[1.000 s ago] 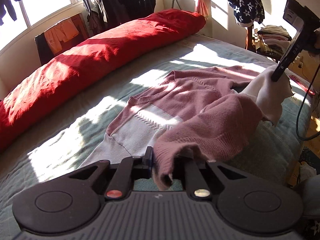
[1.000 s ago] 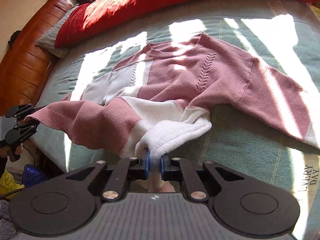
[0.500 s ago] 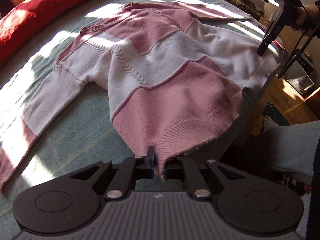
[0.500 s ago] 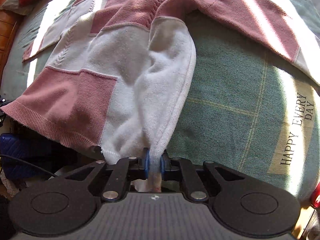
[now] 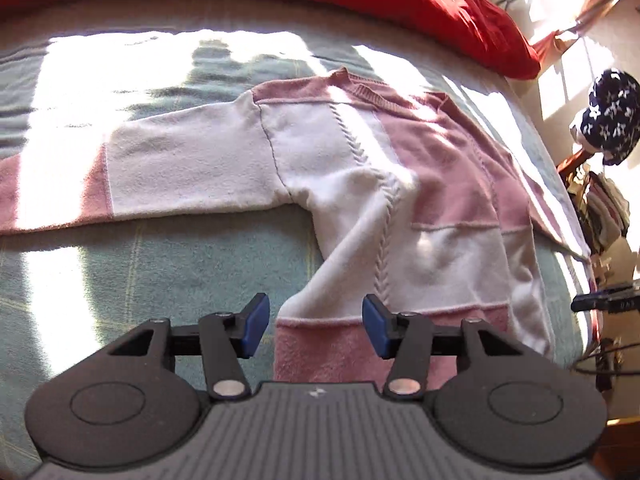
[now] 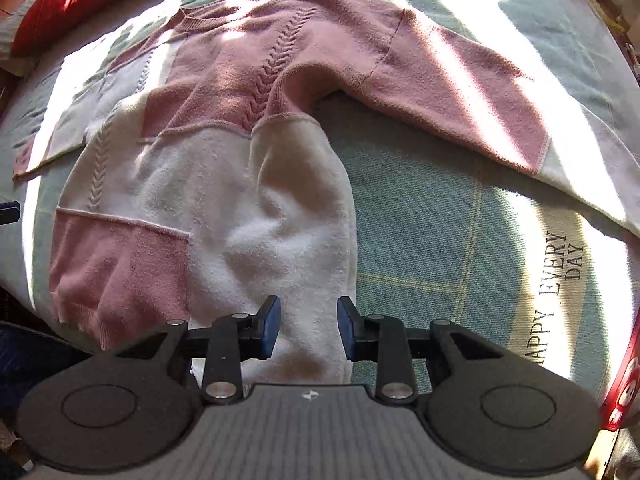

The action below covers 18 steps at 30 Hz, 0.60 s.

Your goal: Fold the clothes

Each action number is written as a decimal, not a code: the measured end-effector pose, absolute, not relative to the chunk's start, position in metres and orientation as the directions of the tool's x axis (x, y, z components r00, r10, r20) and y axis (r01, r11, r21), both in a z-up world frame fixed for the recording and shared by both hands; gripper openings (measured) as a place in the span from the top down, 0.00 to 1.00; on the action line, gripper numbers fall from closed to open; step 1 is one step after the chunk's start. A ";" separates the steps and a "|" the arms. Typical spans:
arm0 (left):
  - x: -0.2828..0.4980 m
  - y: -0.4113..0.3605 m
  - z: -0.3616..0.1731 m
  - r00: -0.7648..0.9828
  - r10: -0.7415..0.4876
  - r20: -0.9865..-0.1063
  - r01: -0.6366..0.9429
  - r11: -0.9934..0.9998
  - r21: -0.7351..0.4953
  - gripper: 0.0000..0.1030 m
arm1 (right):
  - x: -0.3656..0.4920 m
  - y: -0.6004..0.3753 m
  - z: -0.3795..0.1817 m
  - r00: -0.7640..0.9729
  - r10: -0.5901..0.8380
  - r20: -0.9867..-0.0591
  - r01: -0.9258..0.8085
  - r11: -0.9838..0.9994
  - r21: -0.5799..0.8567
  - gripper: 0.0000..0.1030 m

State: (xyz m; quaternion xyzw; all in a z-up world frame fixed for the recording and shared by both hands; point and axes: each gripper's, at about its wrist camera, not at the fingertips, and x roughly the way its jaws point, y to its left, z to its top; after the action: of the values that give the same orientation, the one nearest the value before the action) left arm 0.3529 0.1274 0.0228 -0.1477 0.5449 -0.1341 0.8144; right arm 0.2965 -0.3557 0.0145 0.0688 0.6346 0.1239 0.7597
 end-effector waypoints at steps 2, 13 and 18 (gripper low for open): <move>0.376 0.129 0.007 0.402 -0.413 -0.817 -0.012 0.890 -0.455 0.51 | 0.301 -0.350 0.017 0.194 0.300 -0.934 -0.101 0.953 0.286 0.65; 0.427 0.133 -0.085 0.460 -0.507 -0.730 -0.295 0.688 -0.663 0.50 | 0.302 -0.327 0.009 0.233 0.341 -0.911 -0.120 0.940 0.321 0.60; 0.440 0.132 -0.075 0.465 -0.450 -0.763 -0.252 0.759 -0.601 0.87 | 0.302 -0.322 0.004 0.233 0.337 -0.912 -0.130 0.940 0.314 0.59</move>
State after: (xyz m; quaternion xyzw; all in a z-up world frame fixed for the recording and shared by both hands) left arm 0.4397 0.1316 -0.0754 -0.3417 0.5135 -0.0631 0.7846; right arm 0.3024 -0.3222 0.0041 0.0860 0.6009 0.1498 0.7804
